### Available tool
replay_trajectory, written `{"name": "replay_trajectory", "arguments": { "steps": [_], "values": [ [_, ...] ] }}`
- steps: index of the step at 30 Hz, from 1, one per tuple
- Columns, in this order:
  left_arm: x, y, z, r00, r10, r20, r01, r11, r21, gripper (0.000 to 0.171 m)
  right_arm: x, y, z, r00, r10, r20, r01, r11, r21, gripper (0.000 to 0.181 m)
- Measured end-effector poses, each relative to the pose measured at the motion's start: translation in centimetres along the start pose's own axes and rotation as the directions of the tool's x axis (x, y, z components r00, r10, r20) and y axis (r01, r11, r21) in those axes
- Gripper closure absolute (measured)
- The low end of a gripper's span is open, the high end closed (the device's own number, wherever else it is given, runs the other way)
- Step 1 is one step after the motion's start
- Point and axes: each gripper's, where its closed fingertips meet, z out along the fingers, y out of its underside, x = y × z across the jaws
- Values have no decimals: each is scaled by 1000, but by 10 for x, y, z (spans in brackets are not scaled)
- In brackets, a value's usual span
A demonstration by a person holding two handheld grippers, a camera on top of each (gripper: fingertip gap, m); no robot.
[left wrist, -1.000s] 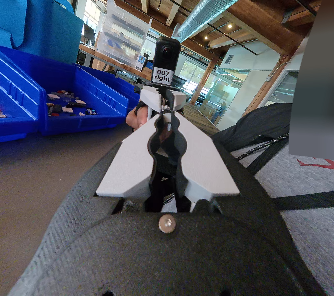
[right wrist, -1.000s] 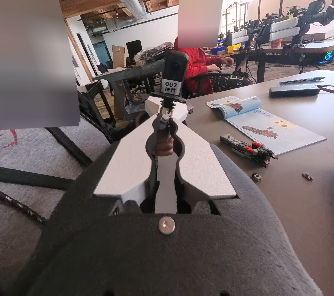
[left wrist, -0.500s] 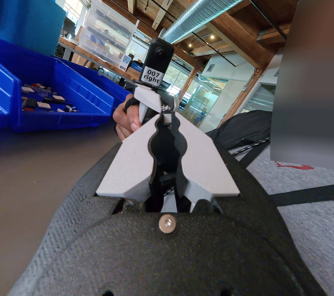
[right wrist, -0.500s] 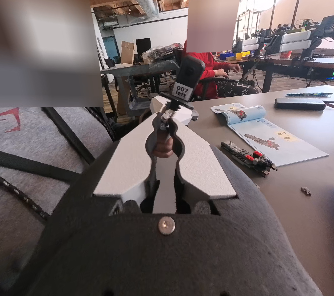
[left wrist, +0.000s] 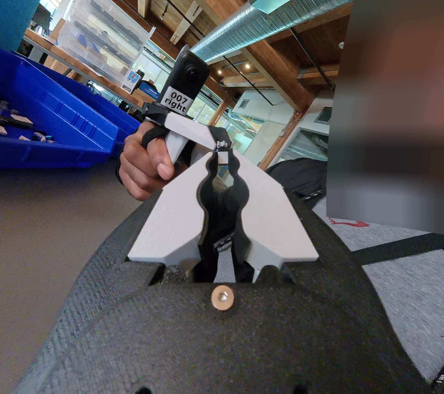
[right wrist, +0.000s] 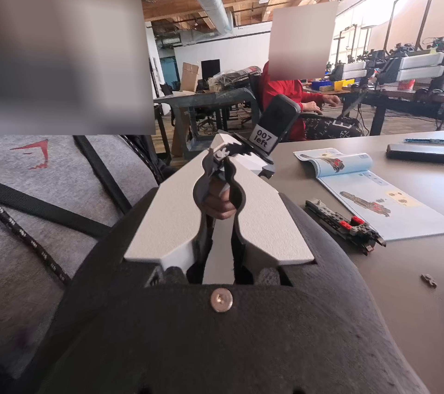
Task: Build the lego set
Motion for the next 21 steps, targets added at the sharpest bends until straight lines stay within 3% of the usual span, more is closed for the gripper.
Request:
{"name": "replay_trajectory", "arguments": {
  "steps": [9,21],
  "values": [
    [2,-1,0,998,-51,-45,51,999,15,163,-1,-1,0,999,4,32,-5,1000,11,172],
    [-7,1,0,973,177,146,-167,983,-79,163,4,-1,-2,999,28,-41,-29,999,-22,168]
  ]
}}
